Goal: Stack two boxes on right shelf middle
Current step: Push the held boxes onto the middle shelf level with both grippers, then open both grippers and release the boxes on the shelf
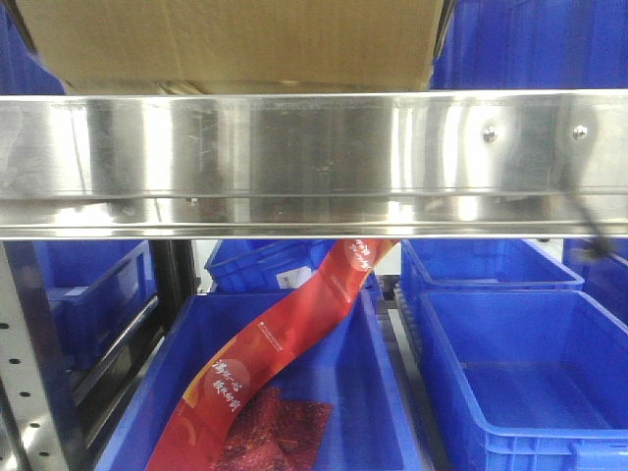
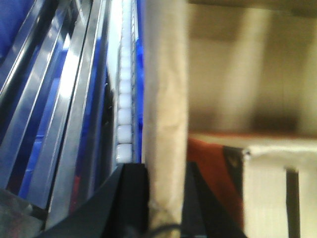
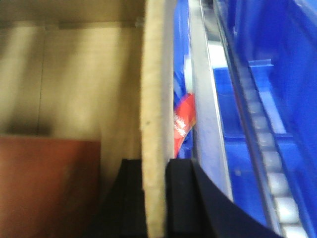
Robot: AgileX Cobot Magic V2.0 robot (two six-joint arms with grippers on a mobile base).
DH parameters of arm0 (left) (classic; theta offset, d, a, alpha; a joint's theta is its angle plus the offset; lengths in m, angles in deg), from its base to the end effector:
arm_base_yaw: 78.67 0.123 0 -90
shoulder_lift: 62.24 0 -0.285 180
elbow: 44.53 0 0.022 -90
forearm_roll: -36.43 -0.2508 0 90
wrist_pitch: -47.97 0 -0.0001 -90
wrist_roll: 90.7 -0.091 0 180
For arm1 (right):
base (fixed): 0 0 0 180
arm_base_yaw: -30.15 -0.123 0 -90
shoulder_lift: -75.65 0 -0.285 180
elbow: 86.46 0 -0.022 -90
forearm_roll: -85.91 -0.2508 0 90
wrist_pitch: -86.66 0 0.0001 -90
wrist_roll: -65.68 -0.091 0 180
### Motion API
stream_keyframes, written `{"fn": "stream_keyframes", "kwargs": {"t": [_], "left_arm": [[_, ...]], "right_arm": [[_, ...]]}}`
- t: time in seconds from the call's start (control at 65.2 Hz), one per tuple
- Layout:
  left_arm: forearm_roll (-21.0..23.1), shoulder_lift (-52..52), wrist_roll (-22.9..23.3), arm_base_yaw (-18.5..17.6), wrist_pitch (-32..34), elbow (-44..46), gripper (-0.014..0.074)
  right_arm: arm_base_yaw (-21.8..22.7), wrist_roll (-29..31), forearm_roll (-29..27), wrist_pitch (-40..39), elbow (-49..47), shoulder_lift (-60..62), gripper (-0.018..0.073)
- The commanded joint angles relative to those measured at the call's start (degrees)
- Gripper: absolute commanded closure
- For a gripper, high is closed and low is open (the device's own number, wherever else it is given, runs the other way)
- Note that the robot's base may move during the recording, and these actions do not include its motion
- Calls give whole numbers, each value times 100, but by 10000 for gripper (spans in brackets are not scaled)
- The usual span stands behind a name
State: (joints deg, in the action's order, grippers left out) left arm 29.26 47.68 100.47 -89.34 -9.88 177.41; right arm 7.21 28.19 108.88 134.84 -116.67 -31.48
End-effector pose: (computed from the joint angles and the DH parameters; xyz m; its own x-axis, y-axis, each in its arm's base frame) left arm 0.3898 -0.0637 0.4526 -0.5805 -0.0199 -0.8140 0.0258 0.9988 -0.0428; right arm 0.3754 0.1301 0.4264 -0.5173 0.1653 -0.8397 0.0471 0.9852 0.1650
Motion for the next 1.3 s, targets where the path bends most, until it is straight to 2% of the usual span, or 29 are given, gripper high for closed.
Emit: {"fn": "stream_keyframes", "kwargs": {"t": [0.0,0.061,0.107,0.245,0.276,0.353,0.445,0.583,0.69,0.798,0.874,0.905,0.967,1.028,1.059,1.12,1.181,1.289], "left_arm": [[194,-17,-23,12,167,79,705],[194,-17,-23,12,31,79,669],[194,-17,-26,12,-28,79,615],[194,-17,-26,12,0,79,366],[194,-17,-26,12,24,79,323],[181,-17,-26,12,38,79,237],[130,-28,-26,12,80,79,188],[101,-160,-26,12,129,79,202],[101,-277,-26,12,116,79,255],[151,-363,-26,12,-31,91,423],[380,-457,-71,-1,-189,91,641],[454,-508,-128,-17,-195,91,707],[467,-620,-174,-156,-166,67,708],[369,-719,-157,-338,-135,-23,708],[289,-757,-38,-394,-135,-106,708],[-63,-884,674,-539,-147,-357,708],[-633,-1017,1313,-724,-13,-708,708],[-1373,-1307,1803,-1011,610,-1479,708]], "right_arm": [[8,-55,1,-242,-49,-14,695],[24,-55,1,-315,-49,-14,657],[47,-55,1,-314,-49,-14,575],[61,-55,24,-318,-49,-14,259],[61,-55,51,-349,-49,-14,215],[61,-55,131,-412,-49,-14,157],[61,-55,150,-370,-62,45,156],[61,156,221,-137,-309,147,184],[61,528,221,98,-548,214,263],[61,702,187,331,-581,278,473],[61,1114,-153,484,-581,336,705],[61,1295,-293,493,-581,340,725],[61,1735,-523,446,-569,358,725],[61,1918,-585,319,-505,368,725],[61,1943,-585,239,-446,384,725],[89,1943,-585,-23,-241,446,725],[128,1943,-656,-360,-5,542,725],[284,1943,-799,-1009,622,842,725]]}}
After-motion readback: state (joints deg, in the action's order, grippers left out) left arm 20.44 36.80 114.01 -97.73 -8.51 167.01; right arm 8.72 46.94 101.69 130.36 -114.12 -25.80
